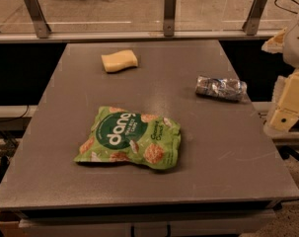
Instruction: Pick sponge
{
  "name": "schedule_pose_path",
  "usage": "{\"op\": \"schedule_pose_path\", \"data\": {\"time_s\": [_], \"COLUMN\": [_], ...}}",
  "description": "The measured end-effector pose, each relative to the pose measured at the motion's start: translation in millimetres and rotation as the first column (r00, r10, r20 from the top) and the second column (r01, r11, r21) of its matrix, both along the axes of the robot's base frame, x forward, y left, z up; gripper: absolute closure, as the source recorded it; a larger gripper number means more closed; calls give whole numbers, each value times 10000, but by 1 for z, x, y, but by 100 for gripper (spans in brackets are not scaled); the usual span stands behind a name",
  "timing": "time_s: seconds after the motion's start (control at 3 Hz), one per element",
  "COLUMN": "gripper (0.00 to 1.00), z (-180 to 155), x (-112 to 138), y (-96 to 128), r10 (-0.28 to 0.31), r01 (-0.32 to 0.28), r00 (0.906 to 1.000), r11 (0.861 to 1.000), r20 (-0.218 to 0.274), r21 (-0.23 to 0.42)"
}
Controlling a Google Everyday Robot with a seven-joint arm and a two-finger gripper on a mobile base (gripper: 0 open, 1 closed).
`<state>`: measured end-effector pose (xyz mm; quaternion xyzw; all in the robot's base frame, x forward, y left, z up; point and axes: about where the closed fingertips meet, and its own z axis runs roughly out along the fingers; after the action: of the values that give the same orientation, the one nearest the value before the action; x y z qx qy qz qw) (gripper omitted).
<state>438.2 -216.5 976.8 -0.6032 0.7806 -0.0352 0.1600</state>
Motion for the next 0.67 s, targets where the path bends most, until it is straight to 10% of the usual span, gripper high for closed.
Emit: {"op": "schedule_pose_path", "data": {"time_s": [0.67], "gripper": [0], "z": [-5], "x": [17], "y": [12], "r10": [359], "r01": [-362], "r00": [9993], "r11": [9988], "r20": [102], "r21": [327]}}
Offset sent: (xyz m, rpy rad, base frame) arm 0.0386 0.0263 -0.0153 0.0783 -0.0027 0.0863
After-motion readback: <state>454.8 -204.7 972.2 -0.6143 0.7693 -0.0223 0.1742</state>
